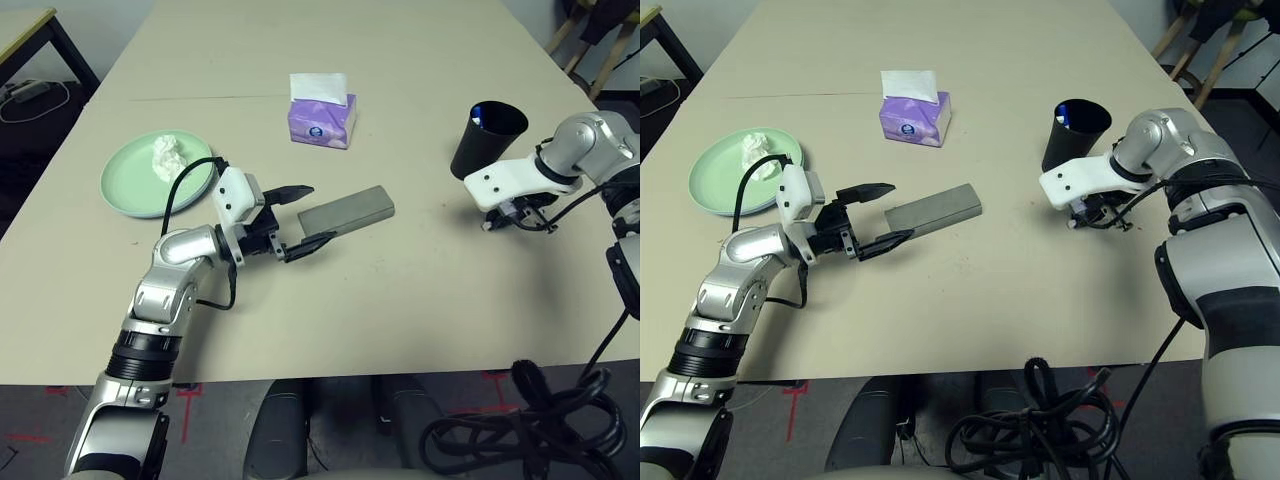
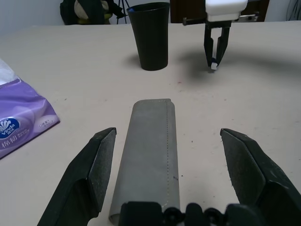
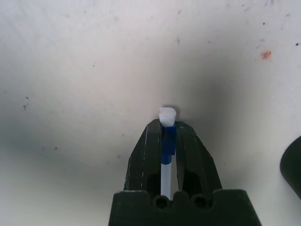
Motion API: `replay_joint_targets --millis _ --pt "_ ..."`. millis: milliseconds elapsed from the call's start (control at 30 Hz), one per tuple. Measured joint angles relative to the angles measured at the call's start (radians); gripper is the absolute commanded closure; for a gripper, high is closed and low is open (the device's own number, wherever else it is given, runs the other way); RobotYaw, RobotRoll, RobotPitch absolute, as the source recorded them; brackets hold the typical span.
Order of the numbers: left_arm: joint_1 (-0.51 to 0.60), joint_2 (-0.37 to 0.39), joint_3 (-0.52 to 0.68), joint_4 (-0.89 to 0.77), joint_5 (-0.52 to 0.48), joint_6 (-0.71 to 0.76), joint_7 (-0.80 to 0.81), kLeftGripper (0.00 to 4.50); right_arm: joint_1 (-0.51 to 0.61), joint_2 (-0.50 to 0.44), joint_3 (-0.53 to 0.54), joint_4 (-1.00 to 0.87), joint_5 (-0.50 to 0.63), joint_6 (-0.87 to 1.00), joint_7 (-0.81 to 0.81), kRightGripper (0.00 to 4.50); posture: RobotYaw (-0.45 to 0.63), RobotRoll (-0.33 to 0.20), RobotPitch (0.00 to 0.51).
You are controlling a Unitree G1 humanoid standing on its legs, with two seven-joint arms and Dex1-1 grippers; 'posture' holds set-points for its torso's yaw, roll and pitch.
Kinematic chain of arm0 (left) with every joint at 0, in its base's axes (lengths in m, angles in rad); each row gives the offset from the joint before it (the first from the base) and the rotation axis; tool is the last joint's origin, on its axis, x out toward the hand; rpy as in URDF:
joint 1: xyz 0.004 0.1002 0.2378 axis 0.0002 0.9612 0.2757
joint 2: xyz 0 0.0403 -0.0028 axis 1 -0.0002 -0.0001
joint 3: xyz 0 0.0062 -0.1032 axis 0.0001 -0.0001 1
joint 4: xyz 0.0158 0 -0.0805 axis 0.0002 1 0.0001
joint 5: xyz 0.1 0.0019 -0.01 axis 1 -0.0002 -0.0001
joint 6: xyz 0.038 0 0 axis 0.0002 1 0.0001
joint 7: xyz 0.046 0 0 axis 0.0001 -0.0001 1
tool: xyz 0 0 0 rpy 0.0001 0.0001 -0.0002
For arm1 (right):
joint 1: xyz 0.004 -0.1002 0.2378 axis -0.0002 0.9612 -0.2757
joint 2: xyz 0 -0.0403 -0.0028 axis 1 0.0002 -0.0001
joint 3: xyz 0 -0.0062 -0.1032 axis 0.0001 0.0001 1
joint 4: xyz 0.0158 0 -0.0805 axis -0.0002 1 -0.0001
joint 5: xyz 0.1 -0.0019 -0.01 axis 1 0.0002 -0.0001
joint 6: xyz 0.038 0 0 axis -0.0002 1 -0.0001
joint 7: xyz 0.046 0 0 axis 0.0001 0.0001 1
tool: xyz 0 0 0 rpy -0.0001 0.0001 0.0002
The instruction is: Organize and tidy the items on the table.
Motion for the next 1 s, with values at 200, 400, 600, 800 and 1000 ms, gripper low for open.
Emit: replay_joint_targets --millis 200,400,600,800,1000 --pt "-0.04 0.0 -0.001 0.041 0.008 -0.017 -0.022 0.0 -0.019 0.023 -0.116 -0.003 0.289 0.259 0.079 4.24 0.09 0.0 0.143" --pt "-0.084 0.0 -0.002 0.105 0.012 -0.041 -0.05 0.0 0.028 -0.009 -0.116 -0.259 0.68 0.597 0.082 4.24 0.05 0.0 0.11" --pt "-0.118 0.003 -0.003 0.168 0.014 -0.06 -0.073 0.0 0.088 -0.042 -0.24 -0.49 0.901 0.863 0.08 4.24 0.02 0.0 0.089" --pt "-0.144 -0.002 -0.003 0.207 0.016 -0.074 -0.081 0.0 0.211 -0.004 -0.457 -0.647 0.996 0.989 -0.078 4.24 0.01 0.0 0.078" --pt "-0.148 -0.003 -0.003 0.233 0.019 -0.079 -0.087 0.0 0.315 0.099 -0.624 -0.745 1.056 1.012 -0.32 4.24 0.01 0.0 0.076"
